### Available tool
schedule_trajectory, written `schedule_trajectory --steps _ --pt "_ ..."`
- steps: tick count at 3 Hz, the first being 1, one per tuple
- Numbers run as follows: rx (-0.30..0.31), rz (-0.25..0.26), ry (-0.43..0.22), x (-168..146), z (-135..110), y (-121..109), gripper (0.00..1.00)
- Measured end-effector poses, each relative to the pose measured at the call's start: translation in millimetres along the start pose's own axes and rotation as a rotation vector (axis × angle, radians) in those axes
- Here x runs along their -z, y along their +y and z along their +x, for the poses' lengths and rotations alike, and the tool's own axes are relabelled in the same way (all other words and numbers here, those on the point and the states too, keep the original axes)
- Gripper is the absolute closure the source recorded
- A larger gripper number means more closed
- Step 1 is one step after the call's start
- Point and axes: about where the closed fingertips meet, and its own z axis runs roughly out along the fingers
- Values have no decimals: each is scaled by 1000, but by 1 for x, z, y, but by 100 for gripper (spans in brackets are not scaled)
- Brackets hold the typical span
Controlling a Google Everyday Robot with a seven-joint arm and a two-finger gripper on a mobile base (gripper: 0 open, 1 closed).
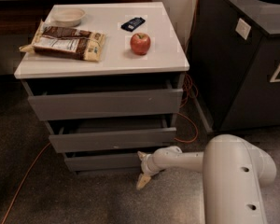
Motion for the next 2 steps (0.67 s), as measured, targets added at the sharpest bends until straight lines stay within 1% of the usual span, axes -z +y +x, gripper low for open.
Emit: schedule_trajectory --steps 1,2 --pt "8 21 70 -14 9 -10 0" --pt "8 44 104 -30 22 -23 0"
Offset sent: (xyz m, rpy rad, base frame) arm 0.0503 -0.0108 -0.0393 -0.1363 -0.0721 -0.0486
